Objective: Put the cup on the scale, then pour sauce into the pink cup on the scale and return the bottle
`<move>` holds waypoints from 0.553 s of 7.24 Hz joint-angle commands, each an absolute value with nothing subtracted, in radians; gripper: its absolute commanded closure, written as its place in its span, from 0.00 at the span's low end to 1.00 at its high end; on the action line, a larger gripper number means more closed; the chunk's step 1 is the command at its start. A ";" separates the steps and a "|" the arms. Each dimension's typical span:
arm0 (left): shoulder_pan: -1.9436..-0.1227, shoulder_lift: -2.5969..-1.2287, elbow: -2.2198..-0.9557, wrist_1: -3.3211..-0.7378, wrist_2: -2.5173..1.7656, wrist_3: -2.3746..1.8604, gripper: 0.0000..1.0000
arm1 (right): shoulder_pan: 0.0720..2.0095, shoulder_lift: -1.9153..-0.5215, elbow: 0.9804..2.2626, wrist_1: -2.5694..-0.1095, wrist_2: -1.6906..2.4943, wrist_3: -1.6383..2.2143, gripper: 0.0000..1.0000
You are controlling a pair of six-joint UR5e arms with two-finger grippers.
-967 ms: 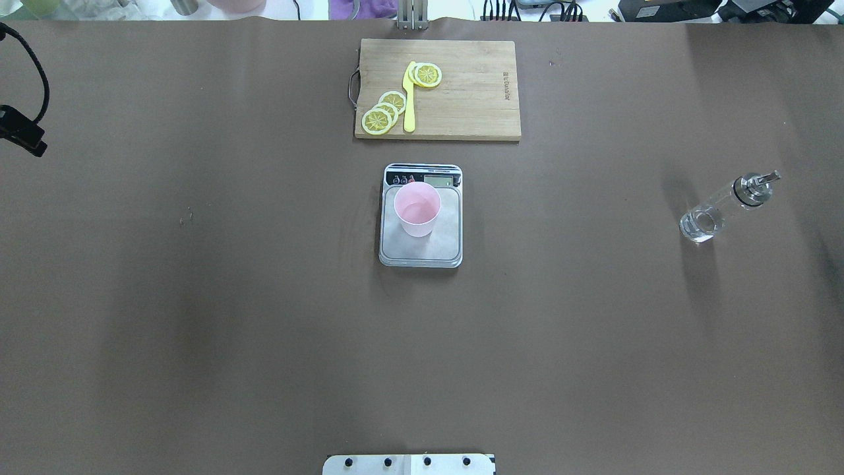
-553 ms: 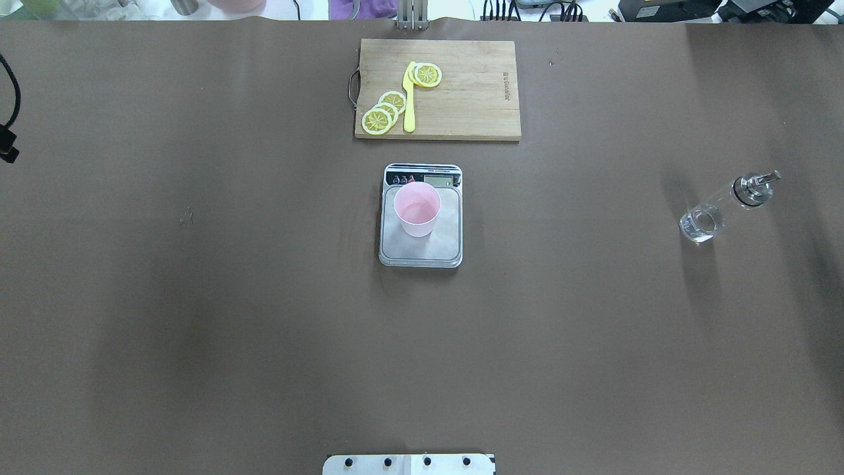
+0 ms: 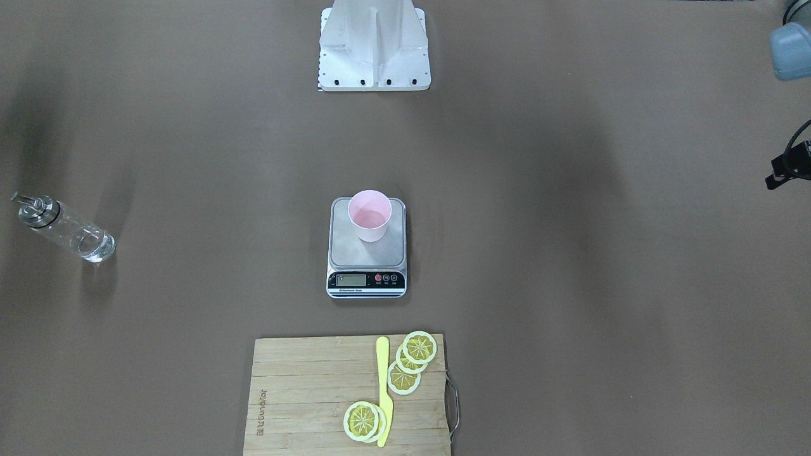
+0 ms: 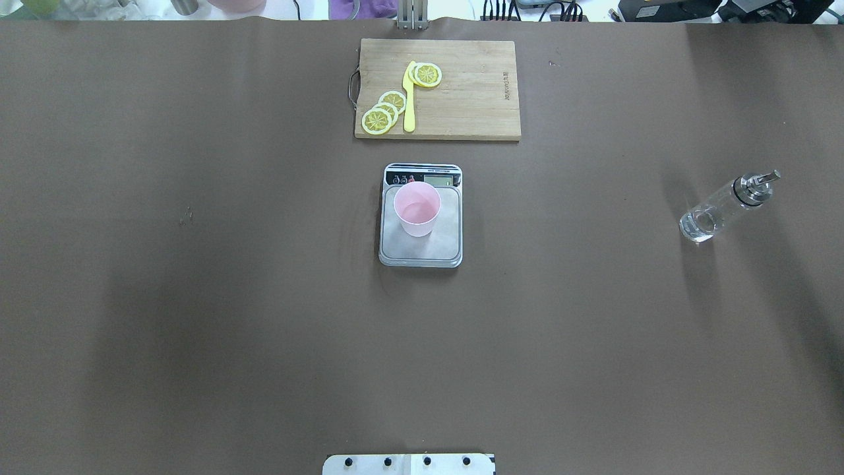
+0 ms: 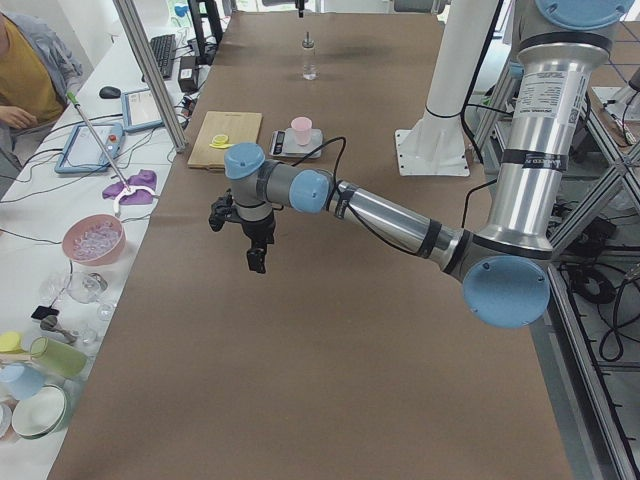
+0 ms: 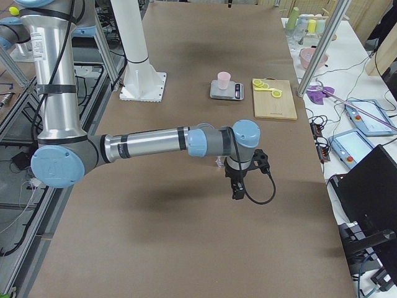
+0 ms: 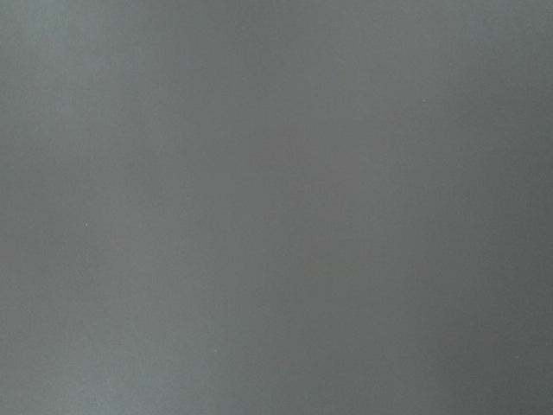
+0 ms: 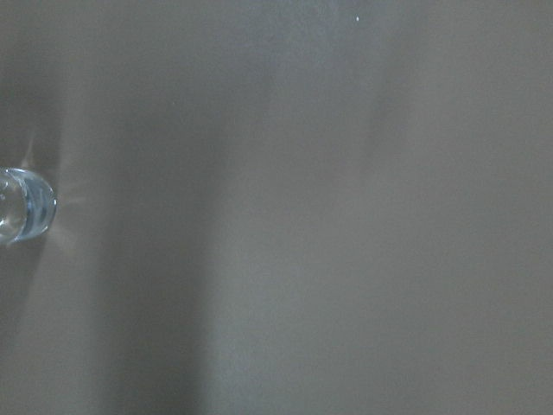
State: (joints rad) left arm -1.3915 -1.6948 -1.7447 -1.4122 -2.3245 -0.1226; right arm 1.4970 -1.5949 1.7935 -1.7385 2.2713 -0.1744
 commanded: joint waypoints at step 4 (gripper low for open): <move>-1.584 -1.560 -1.572 -1.550 -2.358 0.137 0.02 | 1.508 -1.690 1.868 -1.746 2.272 -0.173 0.00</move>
